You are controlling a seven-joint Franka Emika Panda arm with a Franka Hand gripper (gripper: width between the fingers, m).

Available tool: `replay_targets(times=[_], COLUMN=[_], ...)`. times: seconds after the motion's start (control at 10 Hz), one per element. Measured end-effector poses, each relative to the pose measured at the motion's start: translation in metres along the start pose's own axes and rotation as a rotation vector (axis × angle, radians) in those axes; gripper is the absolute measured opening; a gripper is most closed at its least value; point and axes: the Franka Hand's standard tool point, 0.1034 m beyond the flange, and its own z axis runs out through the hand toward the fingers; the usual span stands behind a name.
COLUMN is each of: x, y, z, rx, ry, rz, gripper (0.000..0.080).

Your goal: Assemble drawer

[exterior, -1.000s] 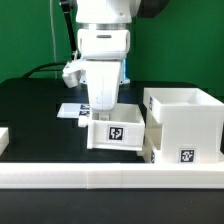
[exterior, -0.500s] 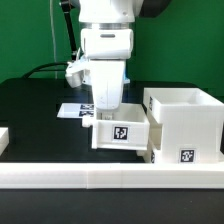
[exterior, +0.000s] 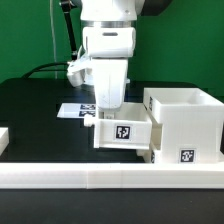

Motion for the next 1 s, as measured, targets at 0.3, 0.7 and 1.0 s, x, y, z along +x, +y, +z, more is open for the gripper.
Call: replay_targets(times=[0.3, 0.7, 1.0], x=[0.003, 0.007, 0.015], y=[0.001, 0.002, -0.005], z=[-0.001, 0.001, 0.006], rx=[-0.002, -0.028, -0.016], ry=[0.002, 0.007, 0.008], rz=[-0.005, -0.004, -0.006], gripper=[0.0042, 0.0042, 0.0042])
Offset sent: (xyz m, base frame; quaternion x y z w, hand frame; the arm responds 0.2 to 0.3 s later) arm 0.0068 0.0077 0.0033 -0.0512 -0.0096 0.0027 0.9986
